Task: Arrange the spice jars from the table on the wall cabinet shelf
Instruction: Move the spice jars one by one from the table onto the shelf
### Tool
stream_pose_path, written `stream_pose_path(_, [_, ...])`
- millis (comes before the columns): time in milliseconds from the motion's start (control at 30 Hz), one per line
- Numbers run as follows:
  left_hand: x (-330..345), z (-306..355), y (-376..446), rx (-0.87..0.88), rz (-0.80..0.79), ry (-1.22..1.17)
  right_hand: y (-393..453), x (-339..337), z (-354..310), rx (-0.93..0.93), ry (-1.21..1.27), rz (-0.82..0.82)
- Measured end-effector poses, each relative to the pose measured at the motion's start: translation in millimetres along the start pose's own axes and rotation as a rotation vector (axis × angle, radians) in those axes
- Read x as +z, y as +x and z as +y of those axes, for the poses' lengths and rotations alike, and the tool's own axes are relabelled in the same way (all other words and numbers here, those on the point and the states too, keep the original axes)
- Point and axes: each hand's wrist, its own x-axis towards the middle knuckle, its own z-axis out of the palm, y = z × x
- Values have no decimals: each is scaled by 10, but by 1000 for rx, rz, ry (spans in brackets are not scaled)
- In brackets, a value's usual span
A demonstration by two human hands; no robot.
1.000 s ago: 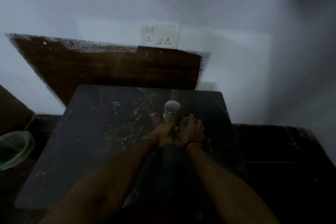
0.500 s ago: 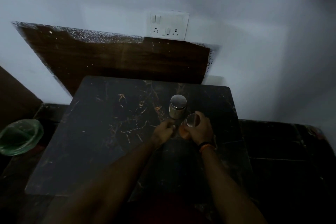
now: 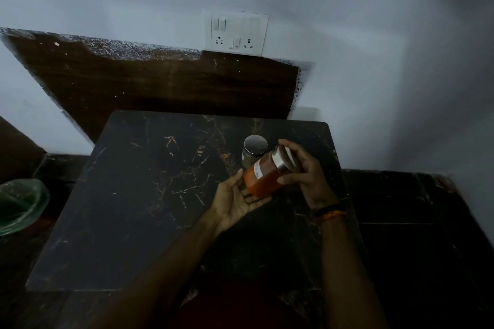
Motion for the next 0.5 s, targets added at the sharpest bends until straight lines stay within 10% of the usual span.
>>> stream_pose_path(500, [633,34,-329,329,-277,297,128,312,-459,-45,285,217])
